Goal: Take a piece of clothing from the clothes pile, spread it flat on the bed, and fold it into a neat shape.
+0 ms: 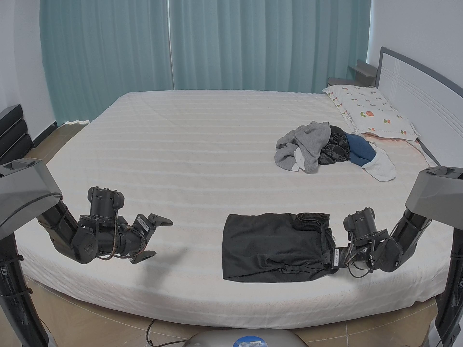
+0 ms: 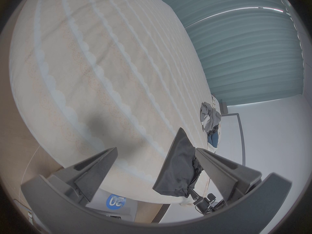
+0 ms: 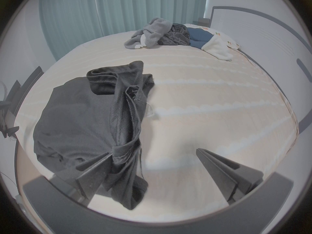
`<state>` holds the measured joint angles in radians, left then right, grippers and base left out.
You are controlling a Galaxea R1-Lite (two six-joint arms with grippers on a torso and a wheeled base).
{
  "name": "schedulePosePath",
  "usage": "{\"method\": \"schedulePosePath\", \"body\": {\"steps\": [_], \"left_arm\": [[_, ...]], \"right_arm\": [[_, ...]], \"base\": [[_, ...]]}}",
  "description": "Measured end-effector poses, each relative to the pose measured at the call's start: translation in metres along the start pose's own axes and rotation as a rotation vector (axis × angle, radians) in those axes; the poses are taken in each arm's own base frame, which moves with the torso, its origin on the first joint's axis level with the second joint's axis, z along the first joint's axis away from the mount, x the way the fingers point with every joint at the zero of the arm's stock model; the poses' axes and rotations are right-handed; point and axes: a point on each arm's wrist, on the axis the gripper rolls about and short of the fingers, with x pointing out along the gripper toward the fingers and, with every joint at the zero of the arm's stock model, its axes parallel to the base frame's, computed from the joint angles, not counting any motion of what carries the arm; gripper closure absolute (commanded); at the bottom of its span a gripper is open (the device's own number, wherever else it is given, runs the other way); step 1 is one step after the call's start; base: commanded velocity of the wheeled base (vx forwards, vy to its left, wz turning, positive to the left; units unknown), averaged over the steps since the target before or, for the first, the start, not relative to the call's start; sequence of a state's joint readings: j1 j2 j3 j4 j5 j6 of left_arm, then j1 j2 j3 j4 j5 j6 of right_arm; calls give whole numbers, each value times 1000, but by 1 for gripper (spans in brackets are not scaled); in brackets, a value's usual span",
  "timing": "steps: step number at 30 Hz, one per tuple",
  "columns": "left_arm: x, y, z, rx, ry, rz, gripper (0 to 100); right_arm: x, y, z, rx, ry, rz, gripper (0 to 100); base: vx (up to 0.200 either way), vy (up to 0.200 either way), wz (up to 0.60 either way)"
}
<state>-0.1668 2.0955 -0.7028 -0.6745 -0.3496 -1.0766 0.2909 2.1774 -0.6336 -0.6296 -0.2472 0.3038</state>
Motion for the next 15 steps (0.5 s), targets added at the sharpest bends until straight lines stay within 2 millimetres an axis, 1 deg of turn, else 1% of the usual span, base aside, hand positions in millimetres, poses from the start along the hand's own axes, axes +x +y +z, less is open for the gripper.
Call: {"method": "schedulePosePath", "body": {"steps": [4, 8, 11, 15], "left_arm": [[0, 0, 0, 0, 0, 0, 0], [0, 0, 0, 0, 0, 0, 0], [0, 0, 0, 0, 0, 1, 0], [0, 0, 0, 0, -5, 4, 0]], "right_arm": [[-9, -19, -3, 23, 23, 6, 0], [-16, -32, 0, 58, 20, 29, 0], [-22, -39, 5, 83, 7, 54, 0], [-32, -41, 14, 114, -26, 119, 0]], "base": [[0, 0, 0], [0, 0, 0], [0, 0, 0], [0, 0, 0]]}}
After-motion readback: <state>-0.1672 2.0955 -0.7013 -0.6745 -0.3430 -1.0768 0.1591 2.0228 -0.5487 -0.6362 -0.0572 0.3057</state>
